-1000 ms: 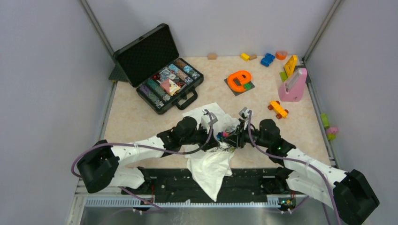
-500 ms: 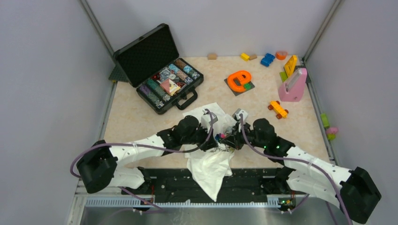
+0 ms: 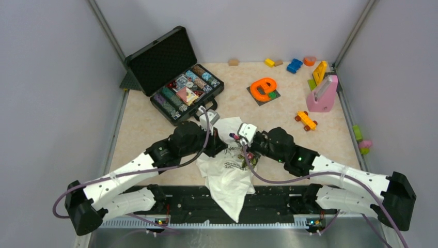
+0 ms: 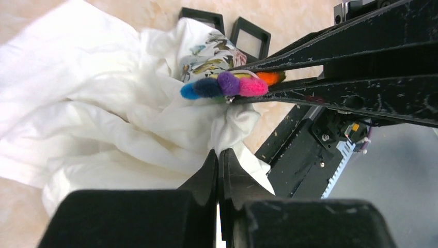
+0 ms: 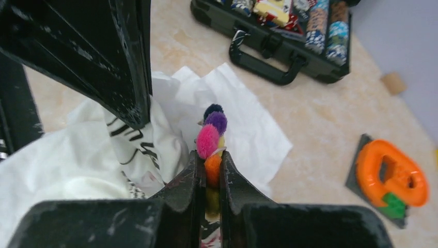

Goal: Remove the brooch from the garment
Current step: Remove the brooch from the clothes.

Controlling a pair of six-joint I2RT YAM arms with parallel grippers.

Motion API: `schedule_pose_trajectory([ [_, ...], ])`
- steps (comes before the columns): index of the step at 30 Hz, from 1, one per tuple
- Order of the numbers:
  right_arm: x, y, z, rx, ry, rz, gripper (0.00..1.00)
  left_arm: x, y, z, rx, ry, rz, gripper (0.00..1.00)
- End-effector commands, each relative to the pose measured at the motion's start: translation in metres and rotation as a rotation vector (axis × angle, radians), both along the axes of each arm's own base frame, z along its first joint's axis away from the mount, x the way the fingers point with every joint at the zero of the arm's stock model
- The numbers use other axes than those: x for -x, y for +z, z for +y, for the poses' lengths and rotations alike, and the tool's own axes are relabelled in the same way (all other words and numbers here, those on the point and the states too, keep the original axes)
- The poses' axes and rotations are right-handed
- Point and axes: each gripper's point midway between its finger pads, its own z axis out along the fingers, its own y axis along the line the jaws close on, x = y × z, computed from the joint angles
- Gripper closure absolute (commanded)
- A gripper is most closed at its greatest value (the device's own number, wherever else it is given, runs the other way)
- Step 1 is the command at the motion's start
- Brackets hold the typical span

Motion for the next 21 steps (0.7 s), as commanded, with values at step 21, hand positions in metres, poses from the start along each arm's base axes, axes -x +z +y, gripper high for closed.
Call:
schedule_pose_trajectory([
  [21,-0.038,0.077,-0.023,-0.352,-0.251,0.291,1.0,-0.151,0.047,0.167,-0.25,0.785,-0.109,0.98],
])
